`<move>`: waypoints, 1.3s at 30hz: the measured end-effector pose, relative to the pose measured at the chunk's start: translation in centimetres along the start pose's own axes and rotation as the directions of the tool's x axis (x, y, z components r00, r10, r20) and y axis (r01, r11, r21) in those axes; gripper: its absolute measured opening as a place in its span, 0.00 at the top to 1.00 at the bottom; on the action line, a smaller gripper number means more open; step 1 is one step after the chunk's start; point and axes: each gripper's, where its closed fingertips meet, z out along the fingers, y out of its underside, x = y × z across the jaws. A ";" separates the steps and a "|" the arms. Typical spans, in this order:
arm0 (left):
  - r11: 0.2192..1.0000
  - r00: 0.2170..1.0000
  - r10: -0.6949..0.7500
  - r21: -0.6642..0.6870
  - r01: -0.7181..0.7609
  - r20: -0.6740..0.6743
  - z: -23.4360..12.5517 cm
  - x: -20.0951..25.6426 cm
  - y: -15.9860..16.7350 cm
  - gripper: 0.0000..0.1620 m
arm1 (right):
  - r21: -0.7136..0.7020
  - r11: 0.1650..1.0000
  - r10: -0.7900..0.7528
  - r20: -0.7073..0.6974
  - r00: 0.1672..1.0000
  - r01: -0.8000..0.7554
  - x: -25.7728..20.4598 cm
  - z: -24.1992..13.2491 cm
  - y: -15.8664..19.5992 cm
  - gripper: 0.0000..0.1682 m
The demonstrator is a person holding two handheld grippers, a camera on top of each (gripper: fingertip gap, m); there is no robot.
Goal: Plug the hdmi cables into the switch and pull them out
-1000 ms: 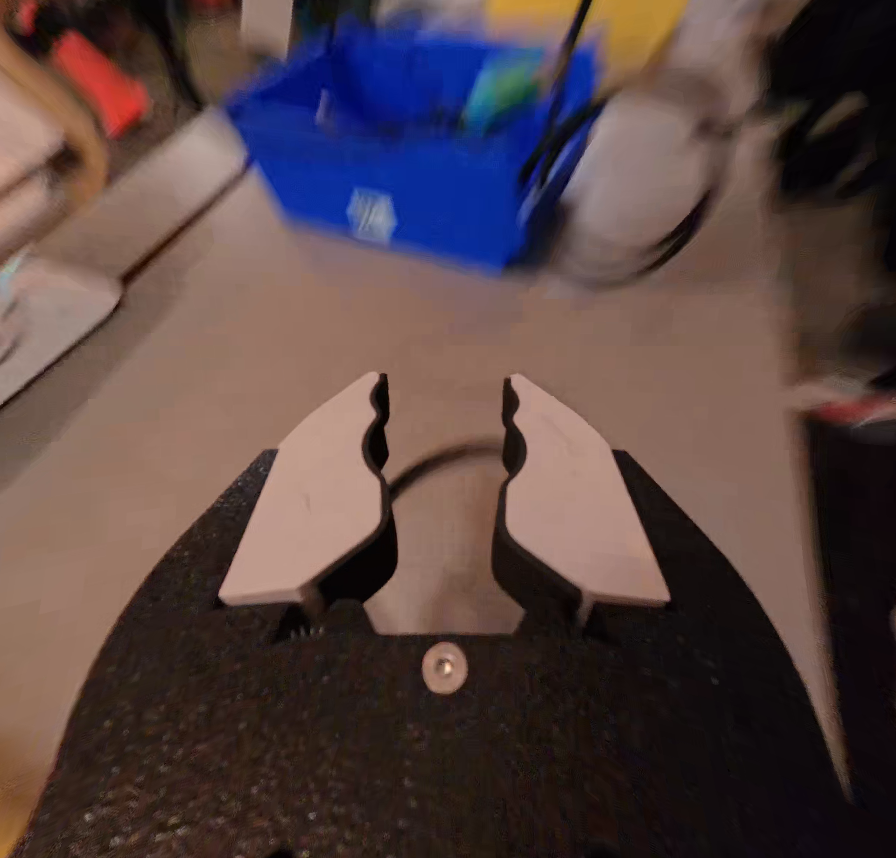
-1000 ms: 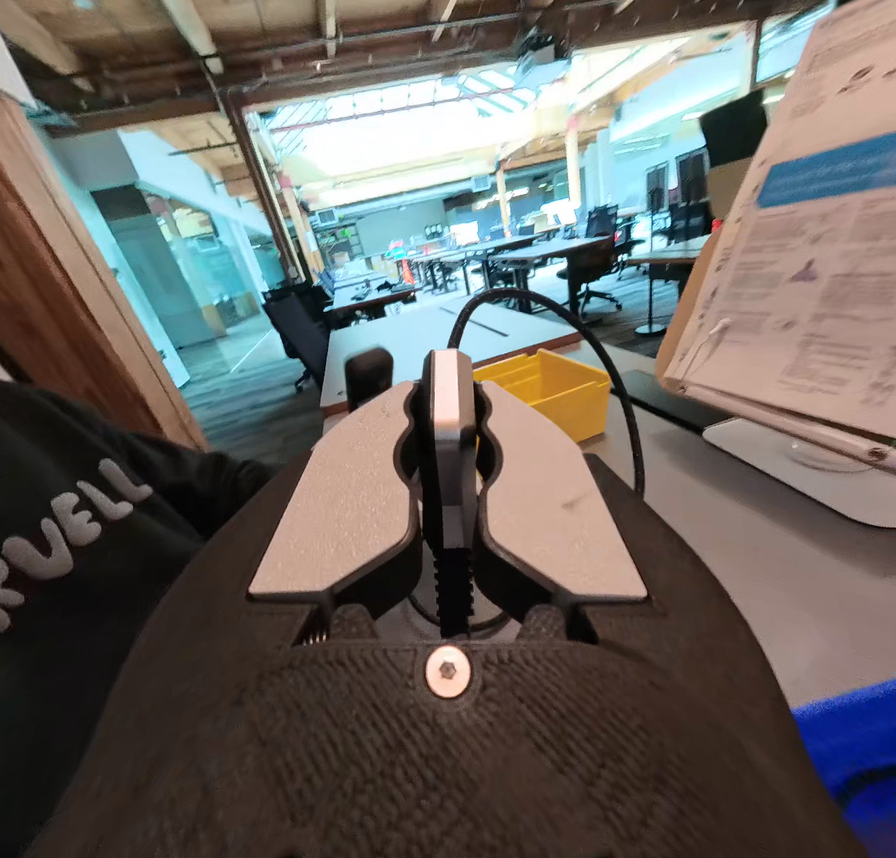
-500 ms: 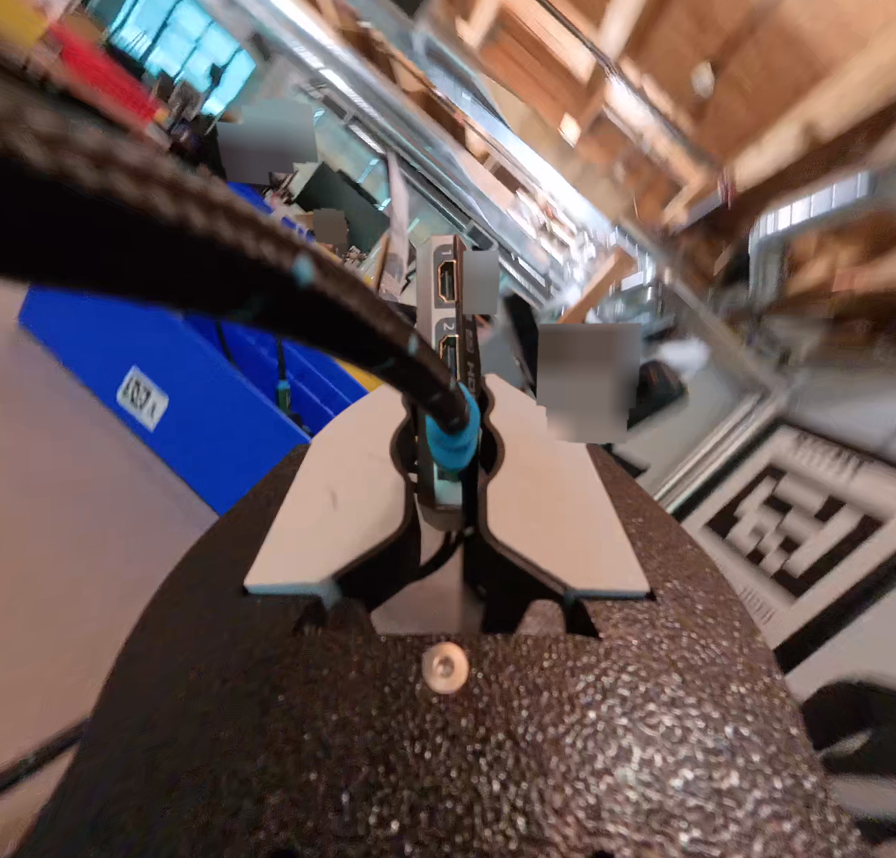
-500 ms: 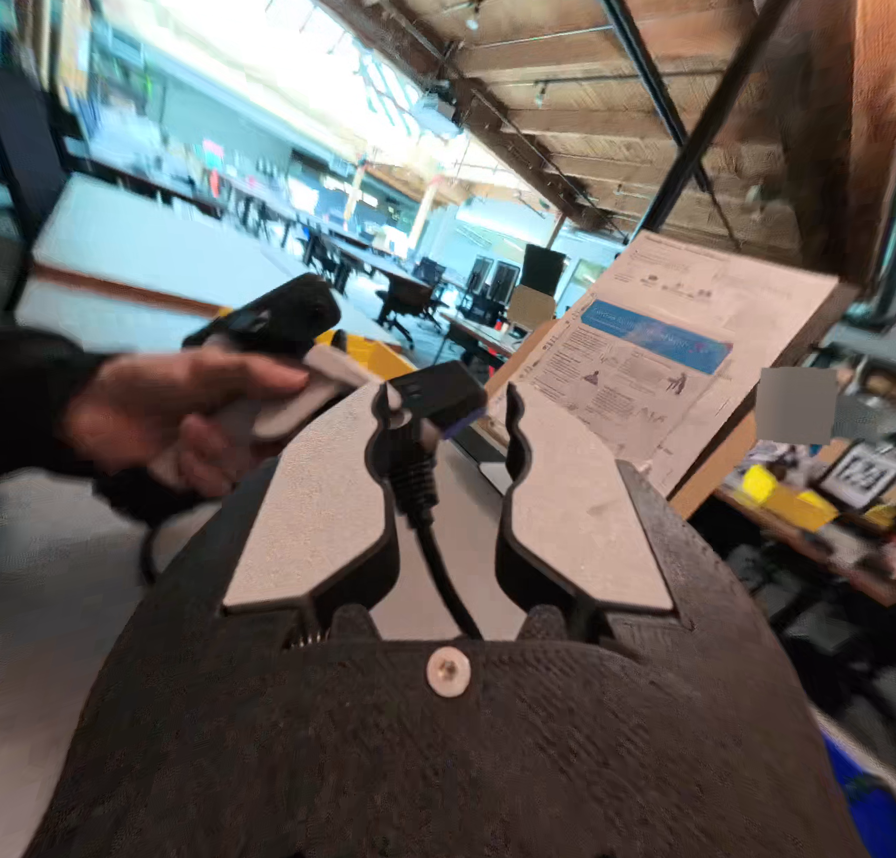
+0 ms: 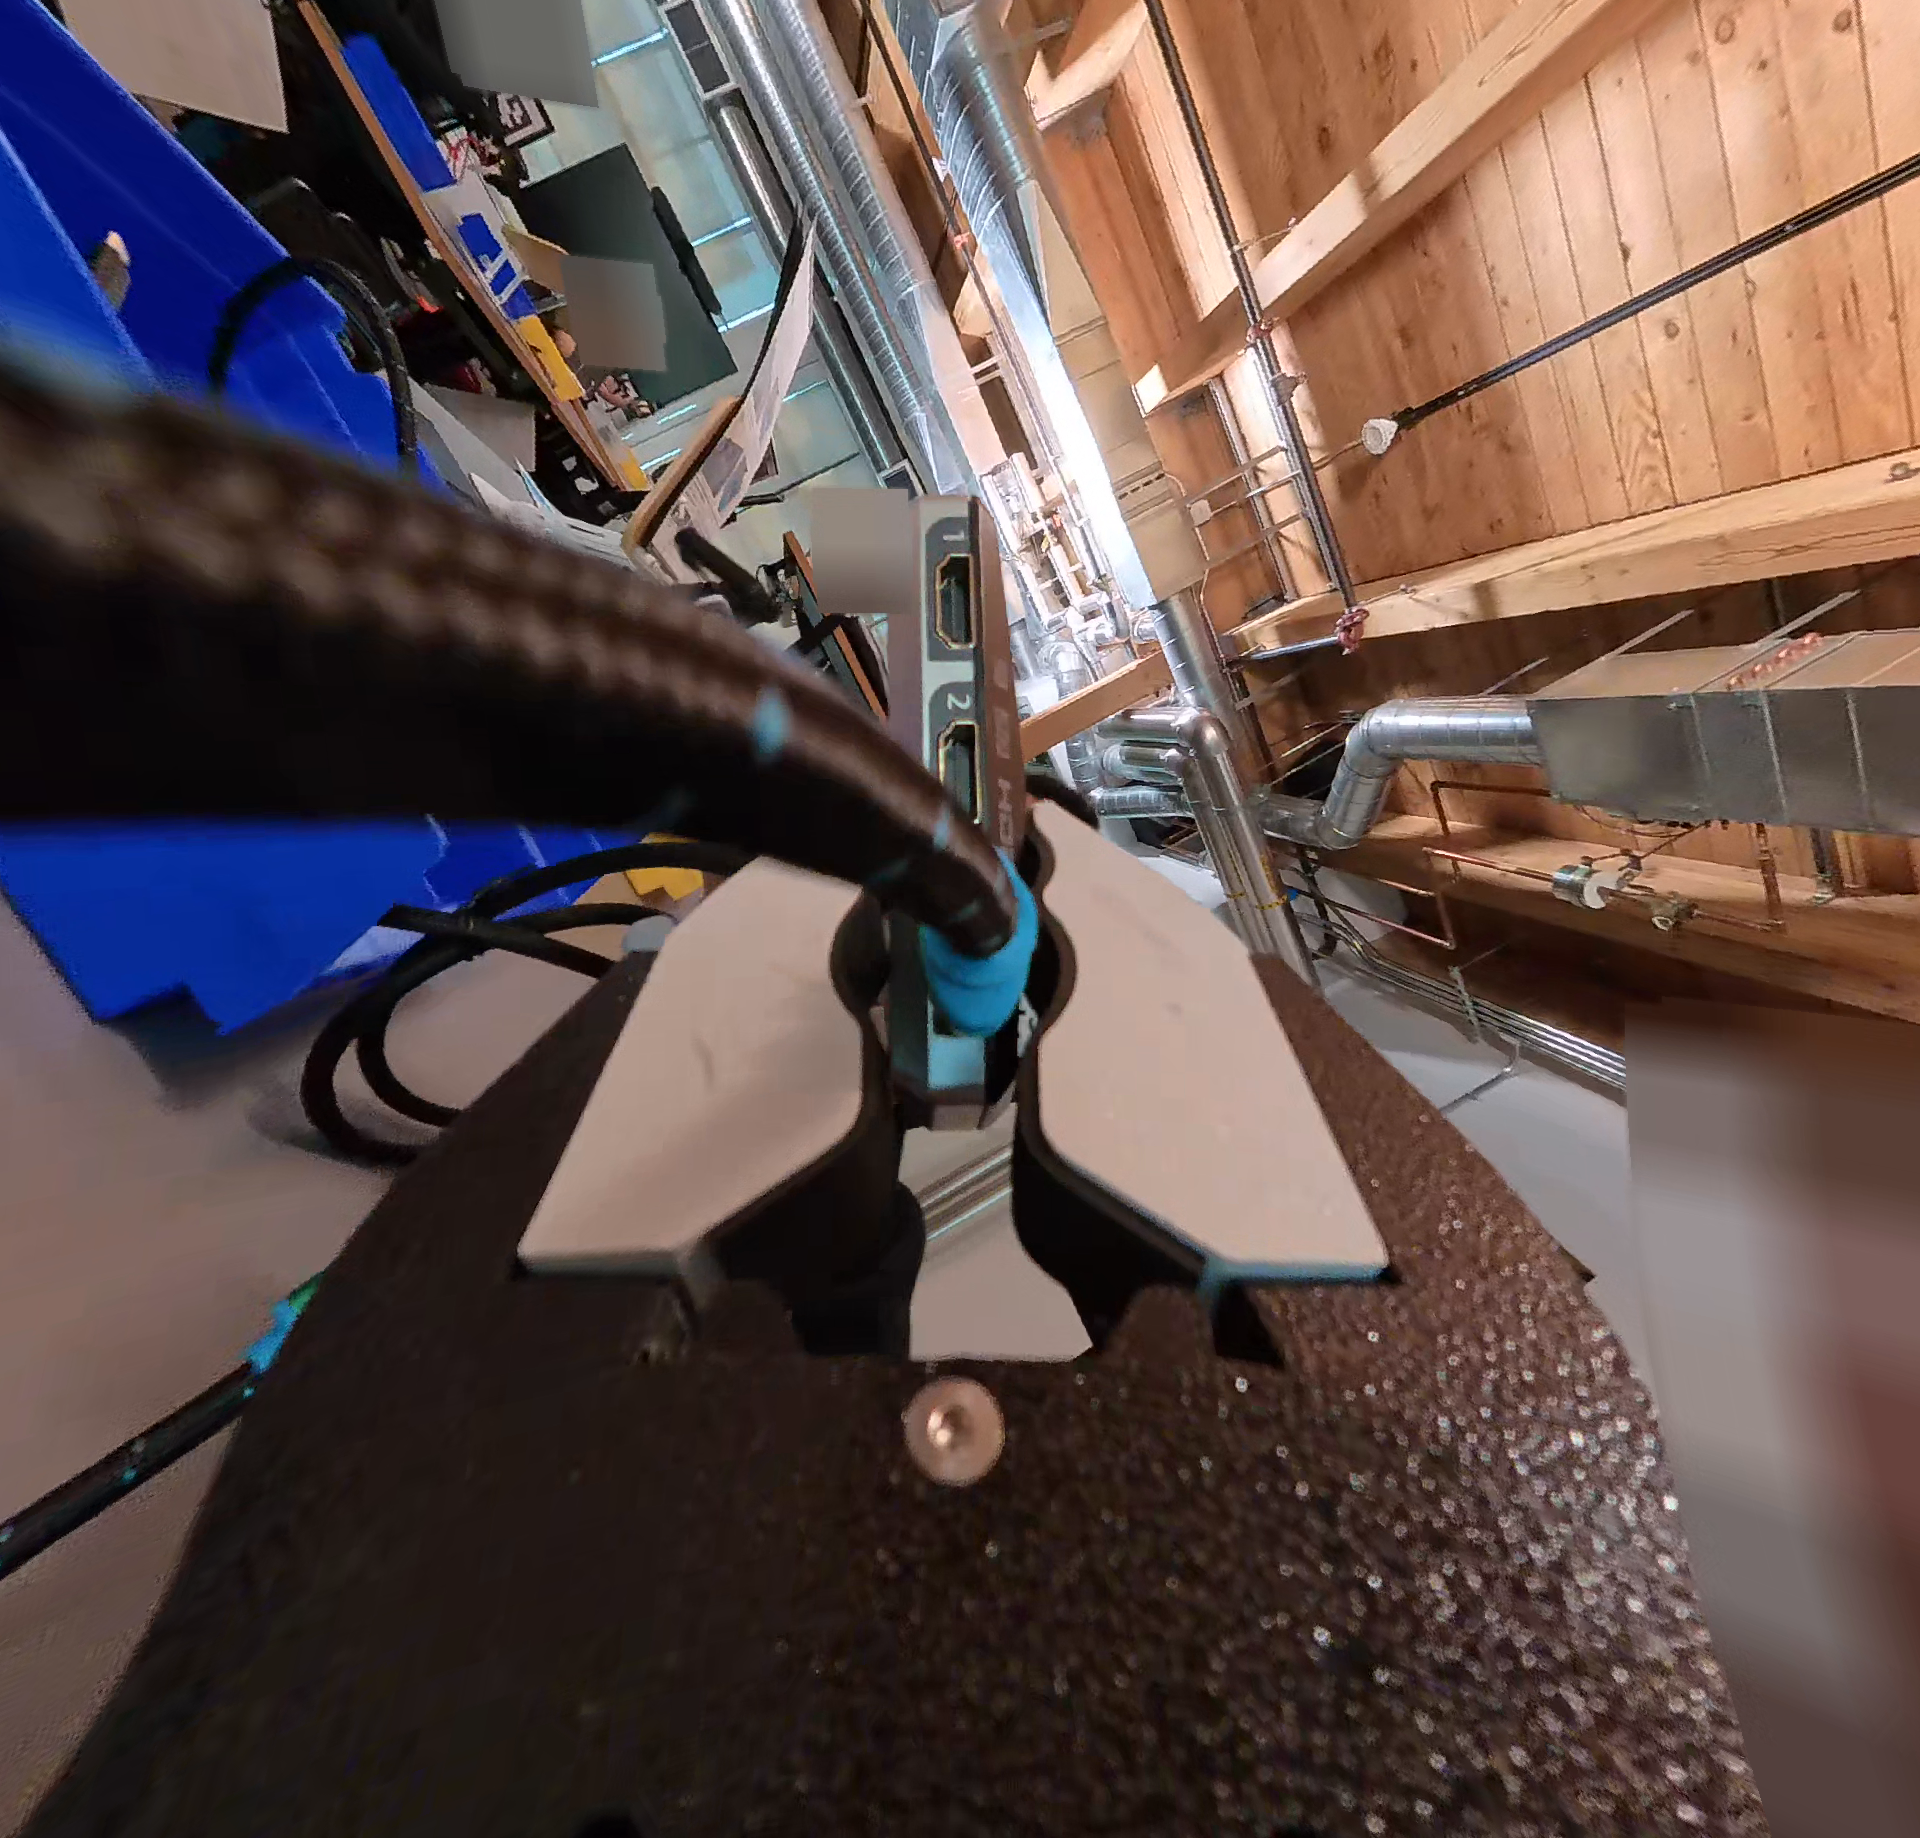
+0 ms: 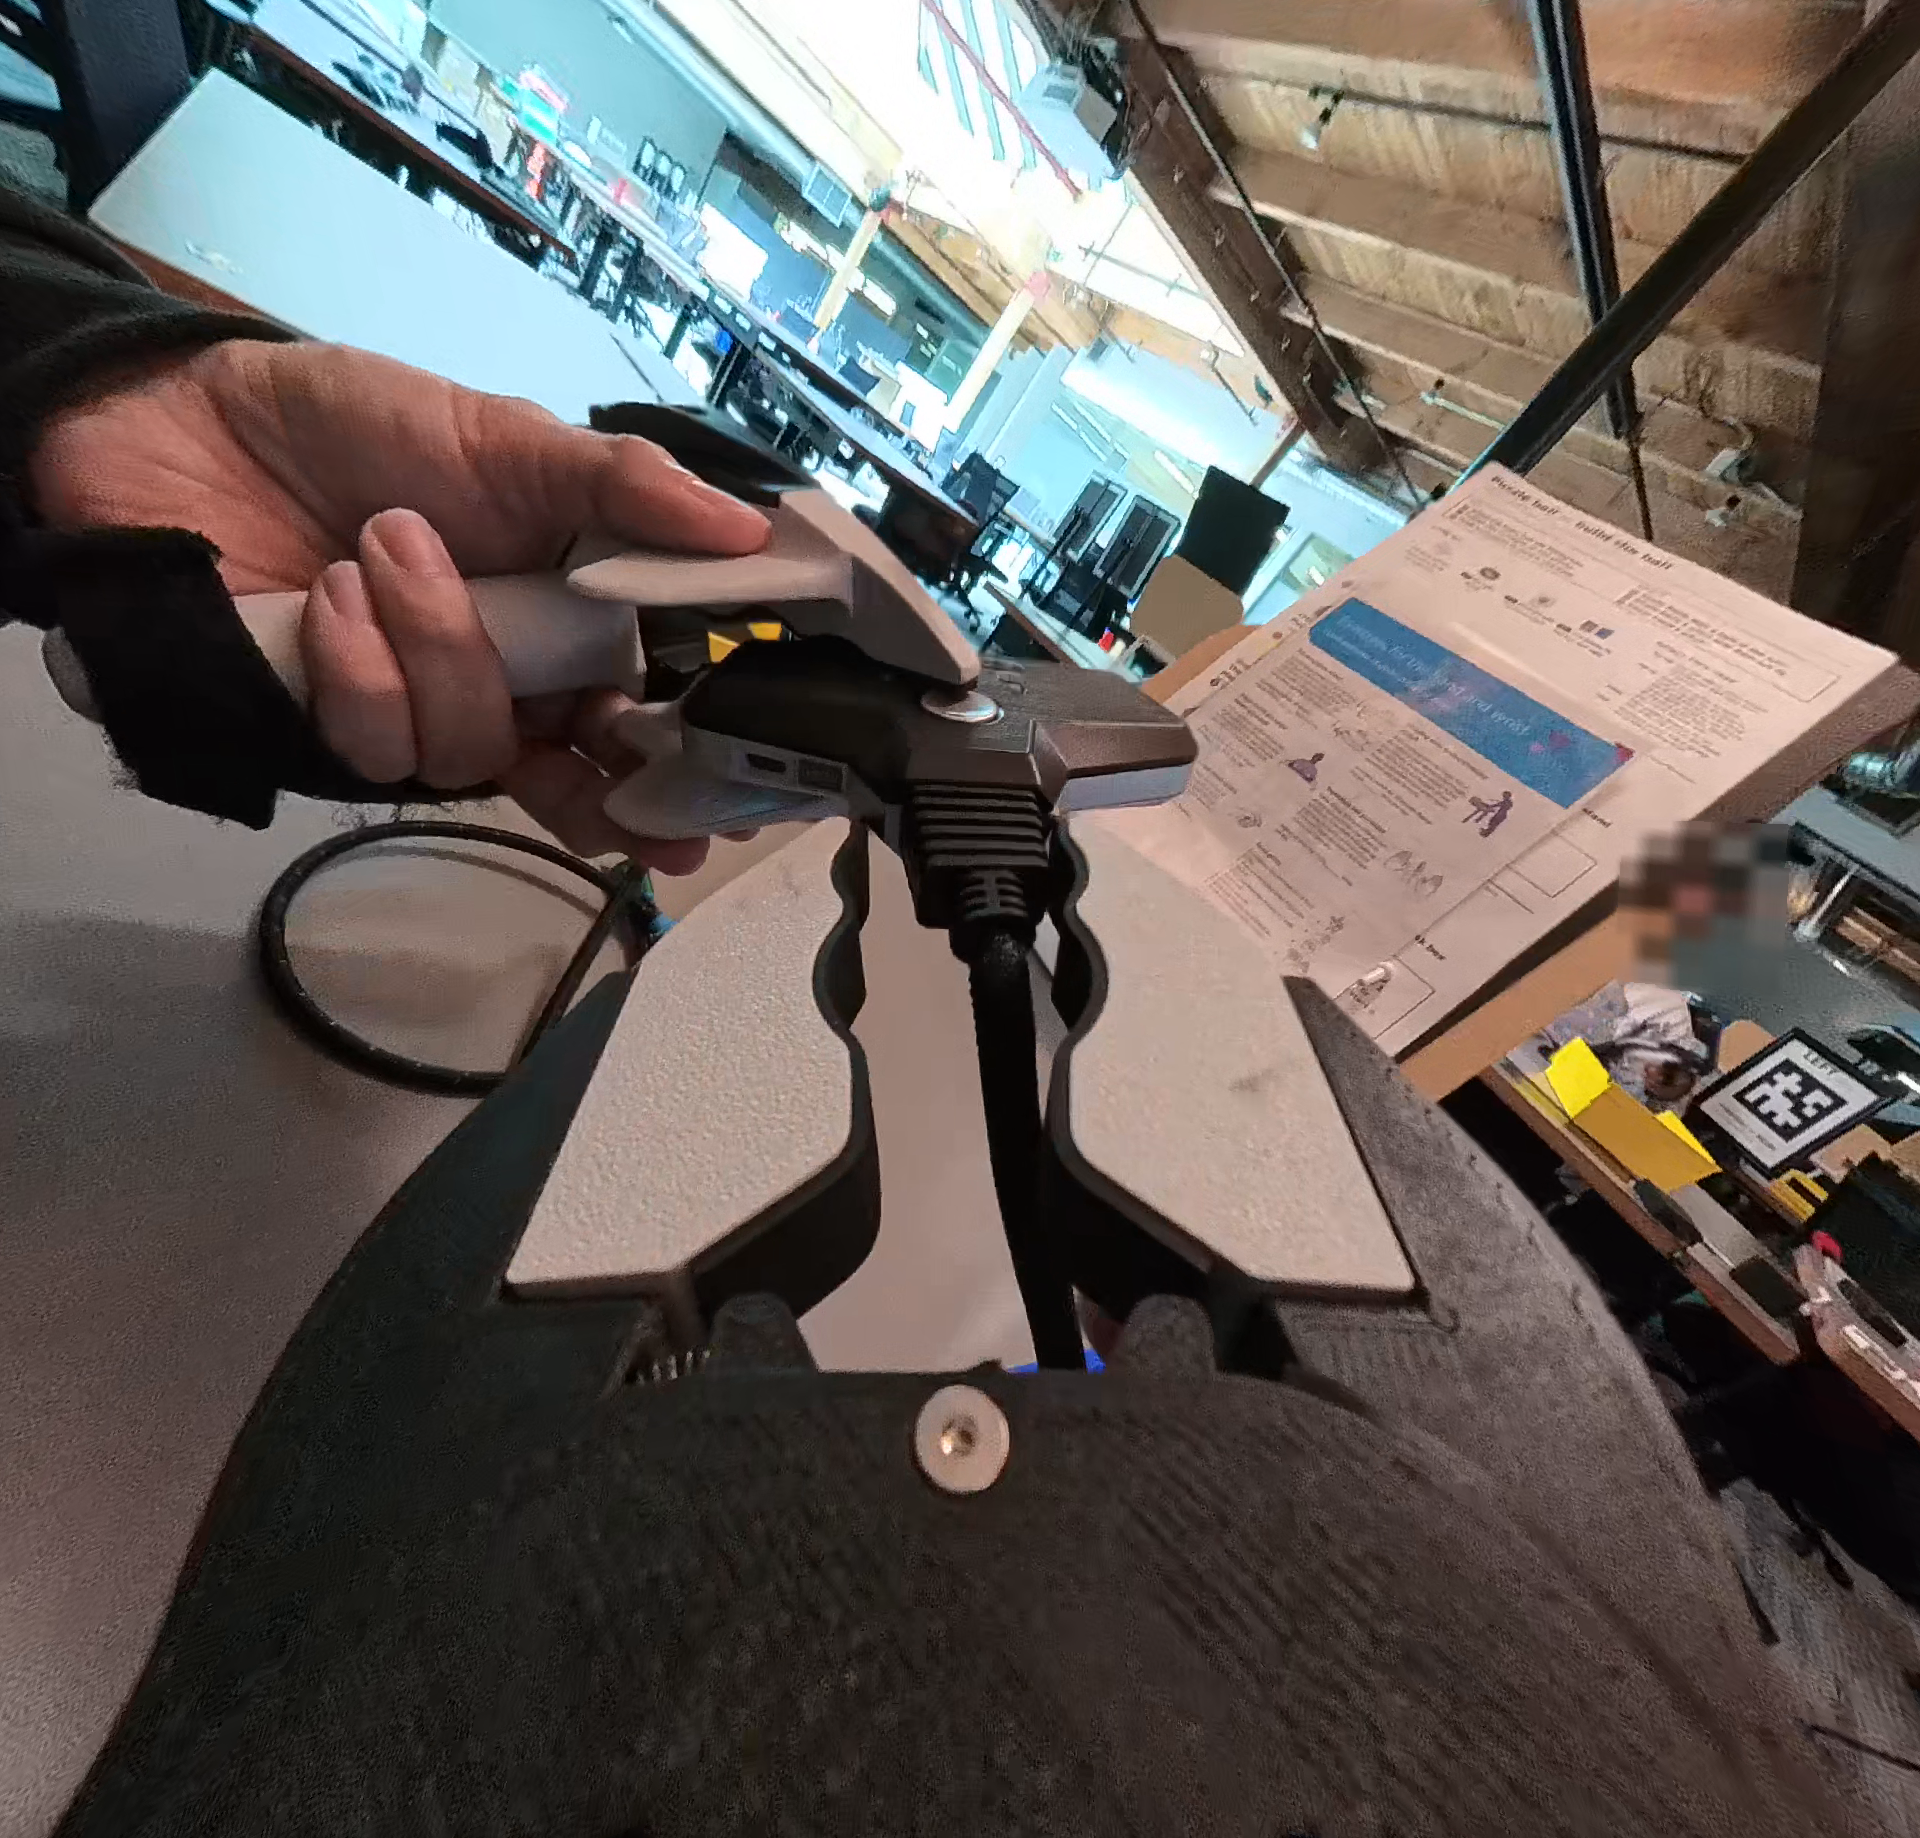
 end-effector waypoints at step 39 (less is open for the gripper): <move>0.999 0.999 -0.035 -0.039 0.034 -0.029 2.0 0.3 1.7 0.87 | 0.118 0.985 0.121 0.023 0.992 -0.123 0.5 -3.8 -1.3 0.79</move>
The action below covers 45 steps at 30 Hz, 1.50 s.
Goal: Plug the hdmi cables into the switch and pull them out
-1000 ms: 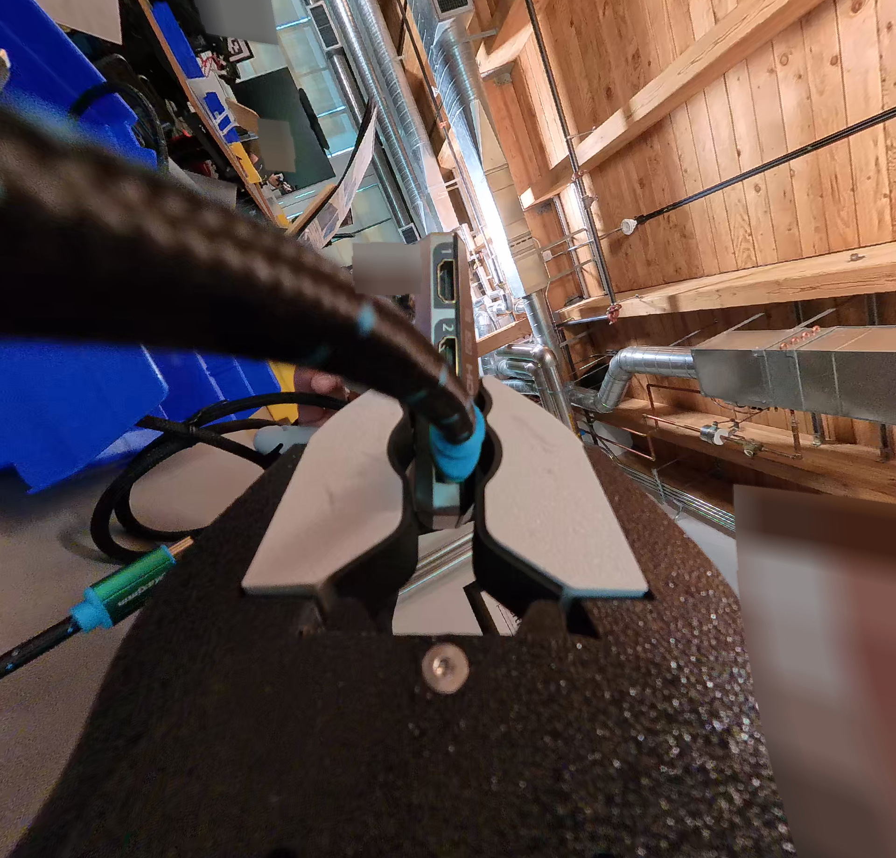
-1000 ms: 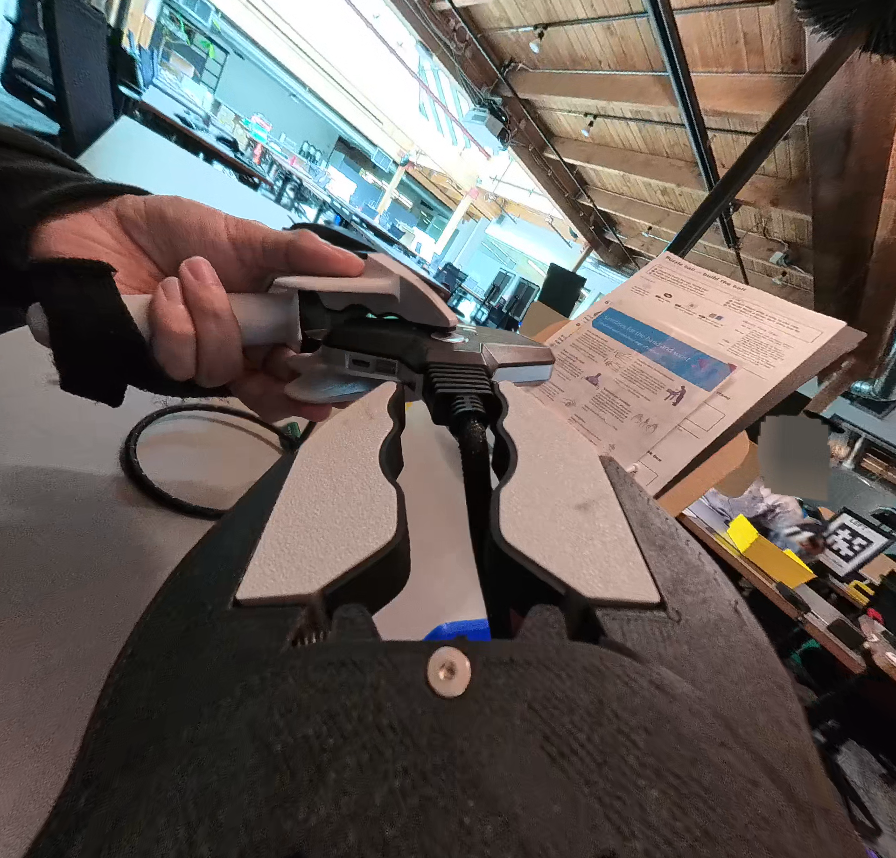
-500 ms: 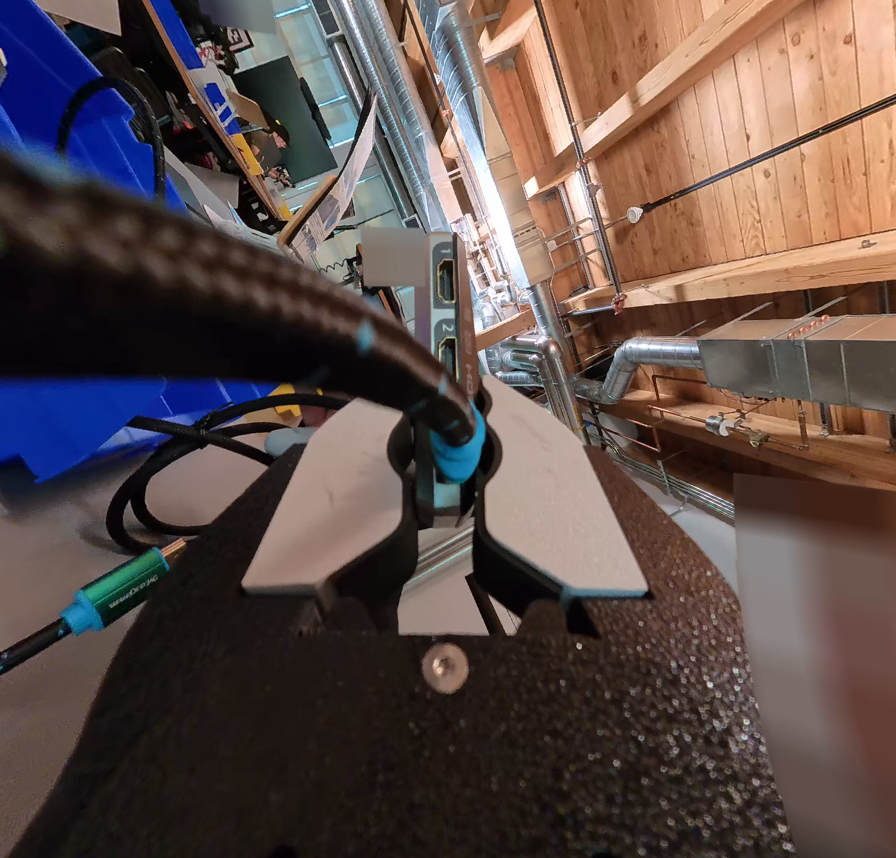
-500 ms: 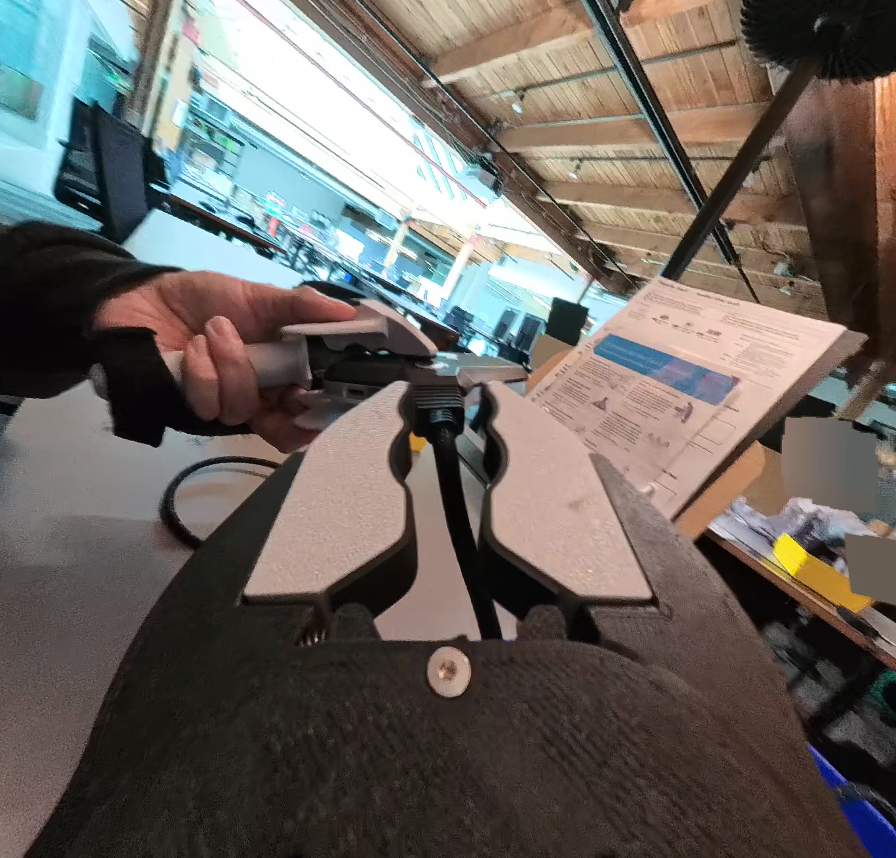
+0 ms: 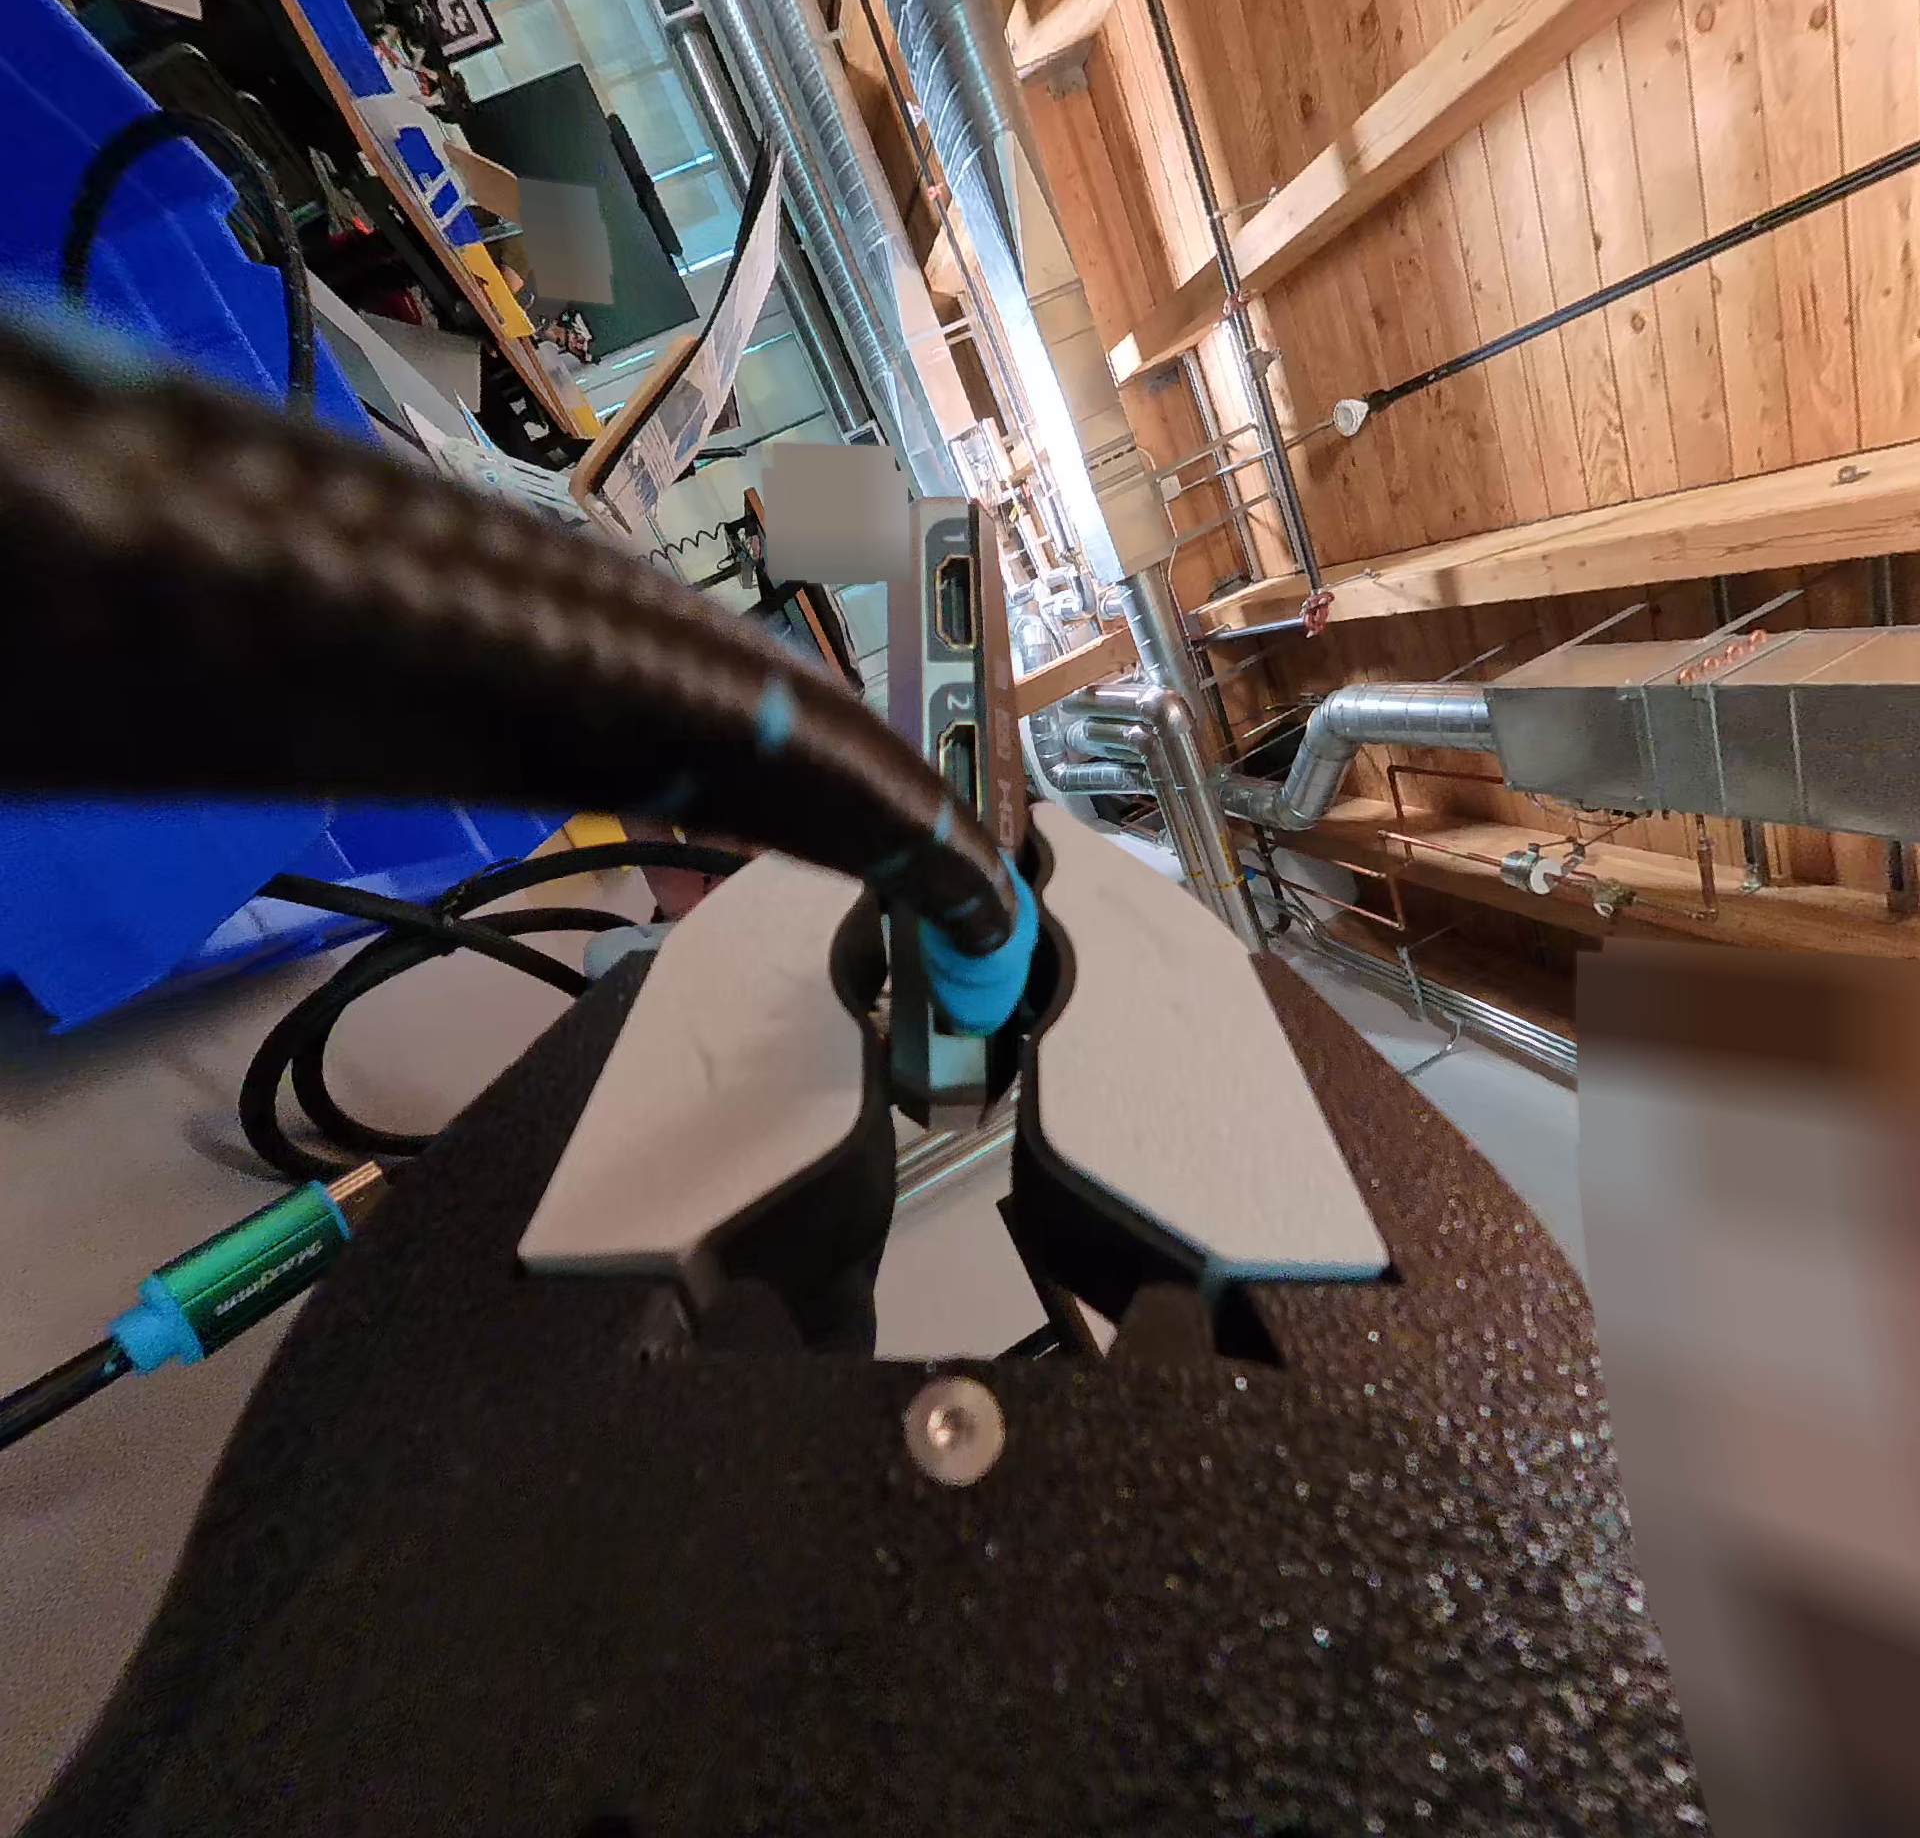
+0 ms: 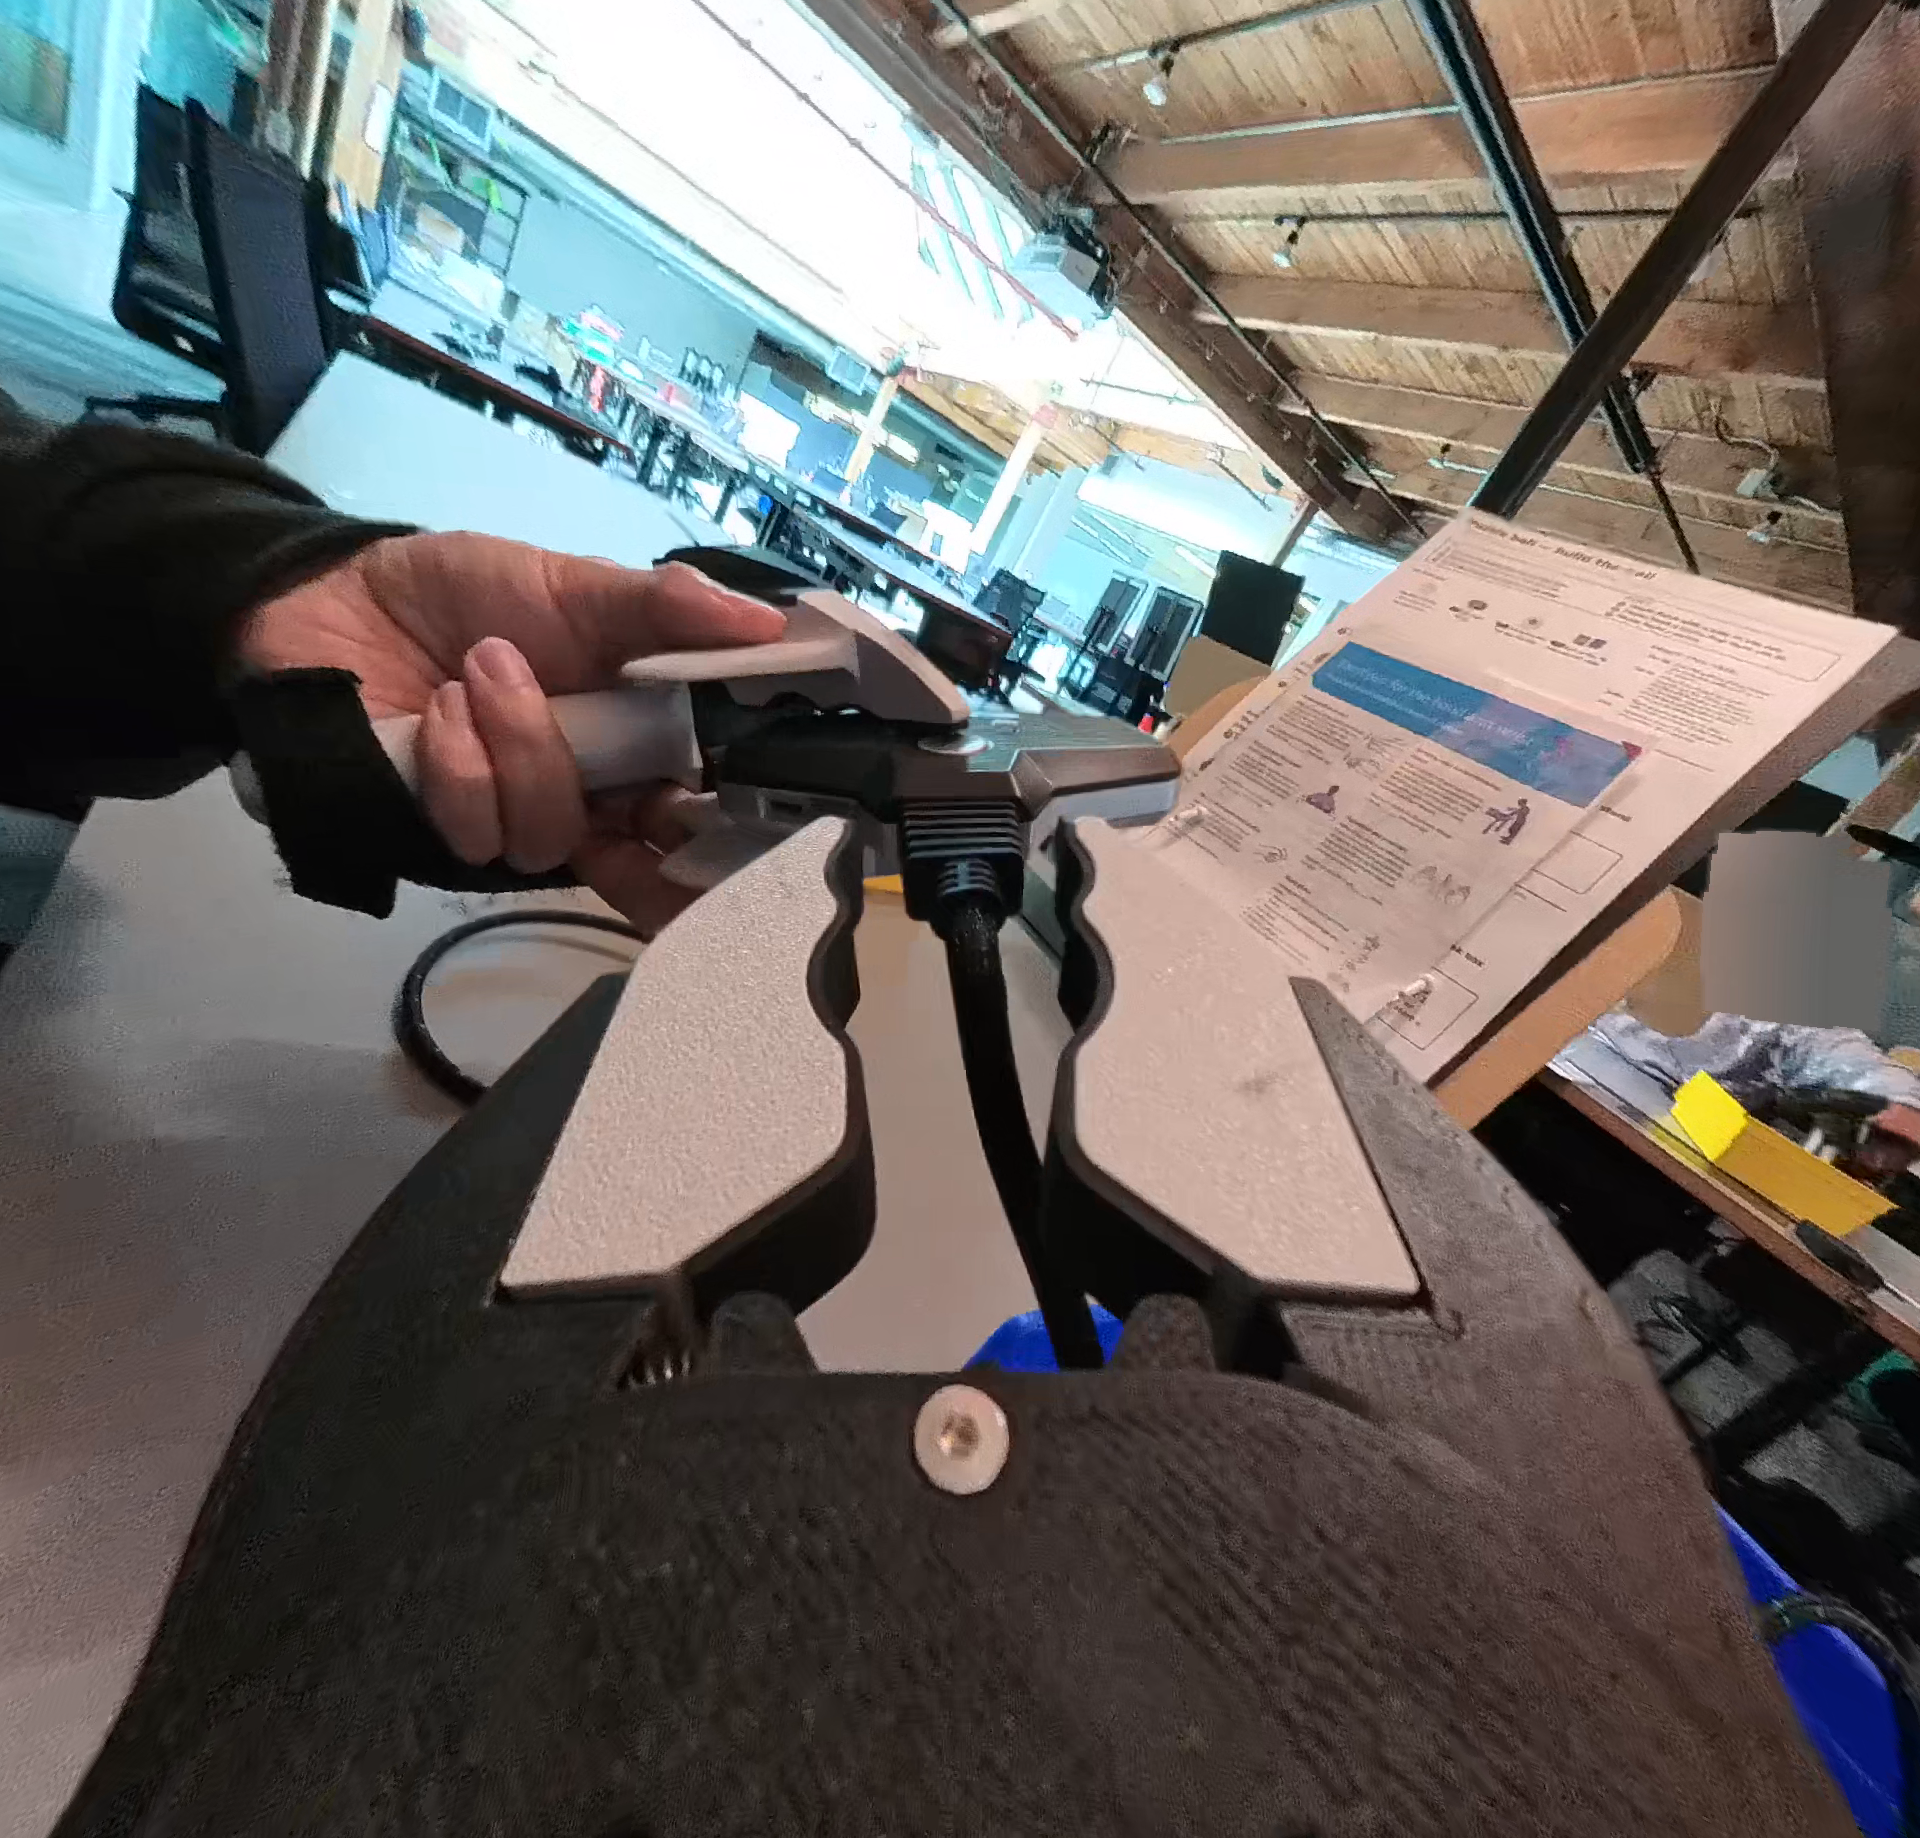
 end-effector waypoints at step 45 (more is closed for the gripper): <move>0.270 0.077 0.963 -0.934 -0.235 0.259 -21.4 -12.6 -4.6 0.78 | 0.278 0.932 0.251 -0.030 0.968 -0.233 3.1 -3.9 0.6 0.86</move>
